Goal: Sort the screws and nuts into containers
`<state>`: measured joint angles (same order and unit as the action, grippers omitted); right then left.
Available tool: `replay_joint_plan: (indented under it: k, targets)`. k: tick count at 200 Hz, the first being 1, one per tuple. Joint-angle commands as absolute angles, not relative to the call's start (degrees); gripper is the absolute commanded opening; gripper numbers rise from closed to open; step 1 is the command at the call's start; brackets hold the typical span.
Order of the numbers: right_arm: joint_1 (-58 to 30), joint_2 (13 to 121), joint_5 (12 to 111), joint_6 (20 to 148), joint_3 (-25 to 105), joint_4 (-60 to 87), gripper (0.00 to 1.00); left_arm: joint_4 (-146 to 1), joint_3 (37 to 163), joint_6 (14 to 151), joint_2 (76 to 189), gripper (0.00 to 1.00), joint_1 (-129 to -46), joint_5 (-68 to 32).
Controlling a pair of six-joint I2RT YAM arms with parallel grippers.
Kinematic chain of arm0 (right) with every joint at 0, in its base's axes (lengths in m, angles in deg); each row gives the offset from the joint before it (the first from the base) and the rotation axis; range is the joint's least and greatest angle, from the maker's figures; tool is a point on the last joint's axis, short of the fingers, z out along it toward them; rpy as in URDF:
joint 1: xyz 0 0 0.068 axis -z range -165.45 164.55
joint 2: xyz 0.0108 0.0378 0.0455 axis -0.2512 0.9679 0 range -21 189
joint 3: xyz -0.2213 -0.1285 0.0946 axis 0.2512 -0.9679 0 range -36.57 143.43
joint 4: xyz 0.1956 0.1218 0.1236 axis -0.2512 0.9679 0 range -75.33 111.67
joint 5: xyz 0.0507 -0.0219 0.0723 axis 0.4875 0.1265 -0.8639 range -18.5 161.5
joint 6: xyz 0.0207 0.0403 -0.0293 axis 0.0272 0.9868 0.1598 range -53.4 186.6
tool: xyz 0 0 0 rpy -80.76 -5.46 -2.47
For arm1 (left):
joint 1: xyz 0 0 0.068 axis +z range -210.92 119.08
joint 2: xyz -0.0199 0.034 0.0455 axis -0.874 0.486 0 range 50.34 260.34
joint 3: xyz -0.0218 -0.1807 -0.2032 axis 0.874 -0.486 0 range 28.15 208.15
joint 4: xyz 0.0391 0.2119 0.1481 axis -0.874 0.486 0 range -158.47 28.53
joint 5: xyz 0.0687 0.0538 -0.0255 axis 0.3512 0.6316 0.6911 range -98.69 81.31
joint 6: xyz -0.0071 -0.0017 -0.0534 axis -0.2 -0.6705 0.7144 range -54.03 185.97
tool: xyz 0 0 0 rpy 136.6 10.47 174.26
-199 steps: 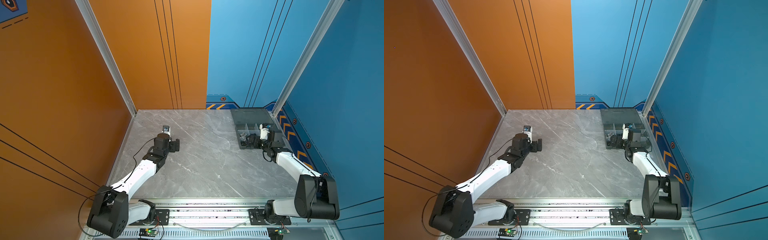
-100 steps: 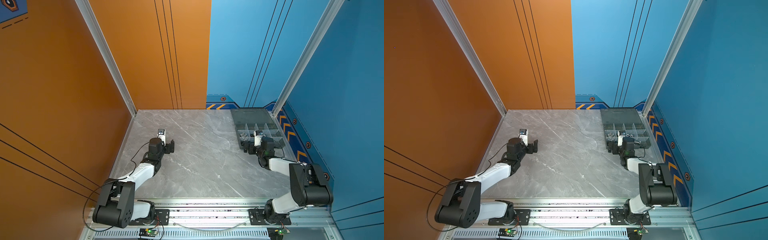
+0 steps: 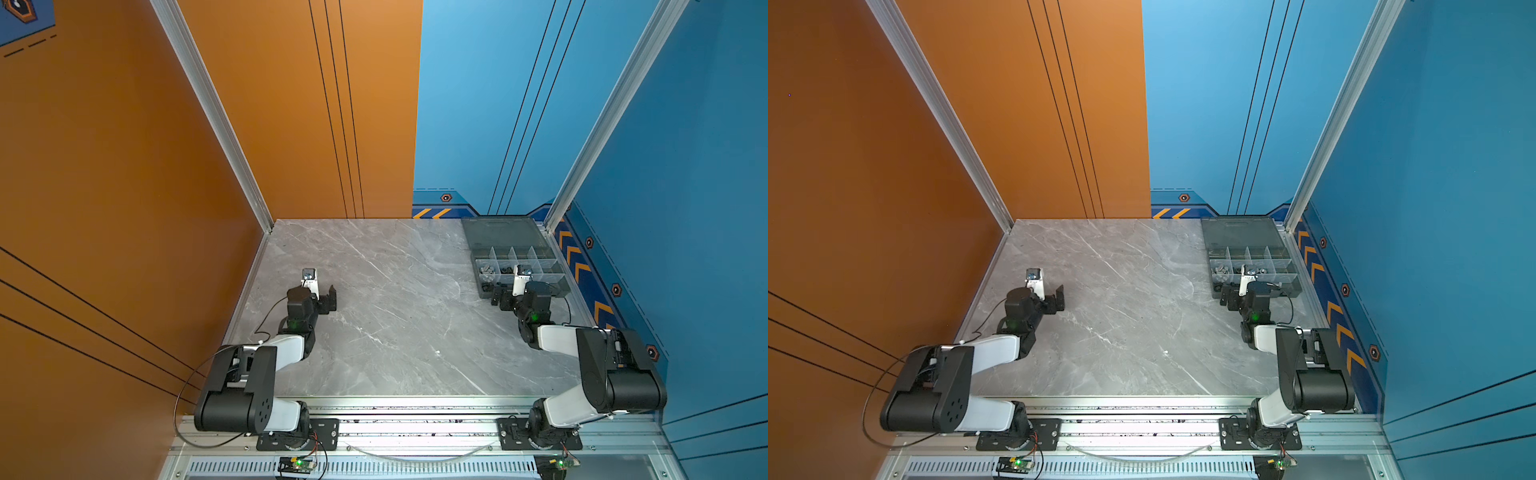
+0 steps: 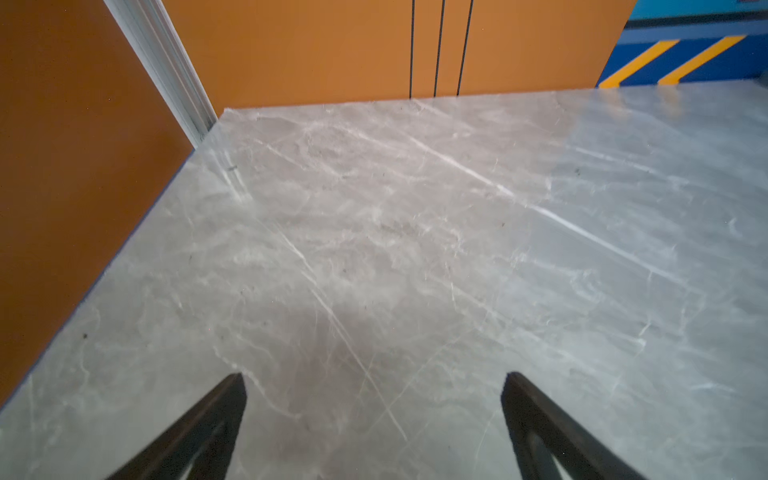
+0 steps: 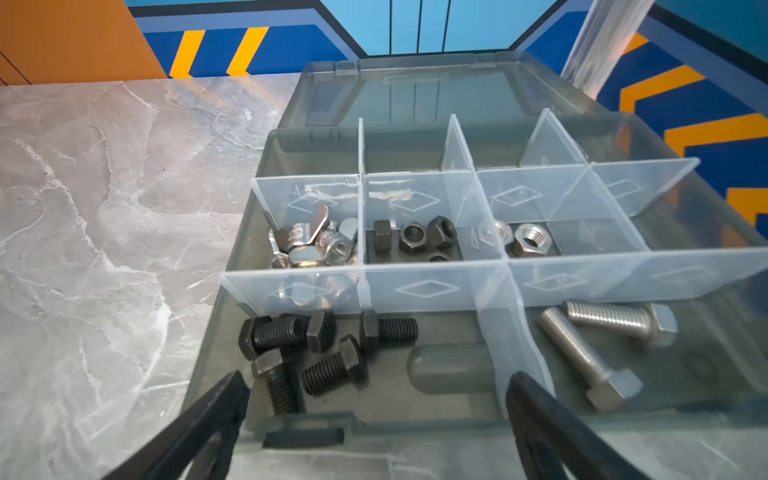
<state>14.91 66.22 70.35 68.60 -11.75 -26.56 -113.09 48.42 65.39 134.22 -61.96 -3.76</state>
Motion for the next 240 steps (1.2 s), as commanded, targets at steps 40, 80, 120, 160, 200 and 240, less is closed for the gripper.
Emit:
replay_joint_plan:
  k: [40,80,120,160,200,240]
  targets:
    - [14.2,66.7,74.3,69.6,-14.5,-34.1,1.00,-121.8,49.6,66.4,140.0,0.98,-61.2,-2.9]
    - [14.2,66.7,74.3,69.6,-14.4,-34.3,1.00,-120.8,49.9,66.4,139.6,0.98,-61.5,-2.6]
    - [14.1,66.7,74.4,69.5,-14.4,-34.3,1.00,-120.7,50.1,65.4,139.7,0.98,-62.1,-2.8]
    - [13.9,66.7,74.8,69.4,-14.5,-34.3,1.00,-120.6,50.0,65.4,139.7,0.98,-62.1,-2.8]
    - [14.1,66.7,74.5,69.5,-14.4,-34.3,1.00,-120.7,50.1,65.4,139.7,0.98,-62.1,-2.8]
    - [14.0,66.7,74.5,69.5,-14.5,-34.2,1.00,-120.7,50.1,65.4,139.7,0.98,-62.1,-2.8]
